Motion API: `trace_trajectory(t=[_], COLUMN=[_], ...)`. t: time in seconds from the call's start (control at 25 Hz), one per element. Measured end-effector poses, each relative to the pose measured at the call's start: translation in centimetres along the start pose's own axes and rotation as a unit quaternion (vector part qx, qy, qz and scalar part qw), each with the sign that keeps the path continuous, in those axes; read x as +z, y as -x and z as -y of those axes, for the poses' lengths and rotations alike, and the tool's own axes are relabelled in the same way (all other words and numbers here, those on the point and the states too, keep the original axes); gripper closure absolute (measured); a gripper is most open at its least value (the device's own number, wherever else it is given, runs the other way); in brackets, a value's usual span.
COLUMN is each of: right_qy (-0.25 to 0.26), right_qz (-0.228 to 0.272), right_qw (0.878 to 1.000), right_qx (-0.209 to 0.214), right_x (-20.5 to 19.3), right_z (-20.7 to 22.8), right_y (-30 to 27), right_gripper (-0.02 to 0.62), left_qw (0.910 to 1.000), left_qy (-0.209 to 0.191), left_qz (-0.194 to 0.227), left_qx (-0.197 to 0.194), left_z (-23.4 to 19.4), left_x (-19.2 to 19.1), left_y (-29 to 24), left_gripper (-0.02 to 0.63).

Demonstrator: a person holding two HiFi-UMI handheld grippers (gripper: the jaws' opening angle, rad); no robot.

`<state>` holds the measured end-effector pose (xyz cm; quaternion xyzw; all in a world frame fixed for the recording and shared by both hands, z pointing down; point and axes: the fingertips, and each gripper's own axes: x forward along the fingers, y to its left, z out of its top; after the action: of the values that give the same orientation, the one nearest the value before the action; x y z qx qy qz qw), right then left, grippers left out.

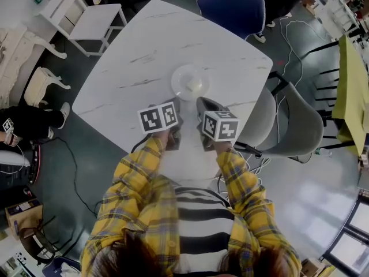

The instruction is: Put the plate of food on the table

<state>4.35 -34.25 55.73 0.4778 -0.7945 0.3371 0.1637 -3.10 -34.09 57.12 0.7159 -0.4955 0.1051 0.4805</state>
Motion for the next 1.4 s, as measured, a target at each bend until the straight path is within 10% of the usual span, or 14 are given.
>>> trace_trajectory(t=[0.4,1.4], right_qy=[0.008,0.040], right_qz=[0.026,0.069], right_qw=[1.000,0.996], right_qx=[0.008,0.029], right_x=[0.1,-3.3], right_z=[-1.5,-5.6], right_y=[3.2,11.0], right_gripper=[0.598,0.598], left_qw=[0.9956,0.9851], left_qy=[-0.028,-0.040], left_qz=[0.085,0.146], left_qx=[-0.029,-0.081], left_z=[2.7,7.0], left_x=[-0.3,-5.6], left_y=[4.0,11.2], left_gripper=[0.609,0.610])
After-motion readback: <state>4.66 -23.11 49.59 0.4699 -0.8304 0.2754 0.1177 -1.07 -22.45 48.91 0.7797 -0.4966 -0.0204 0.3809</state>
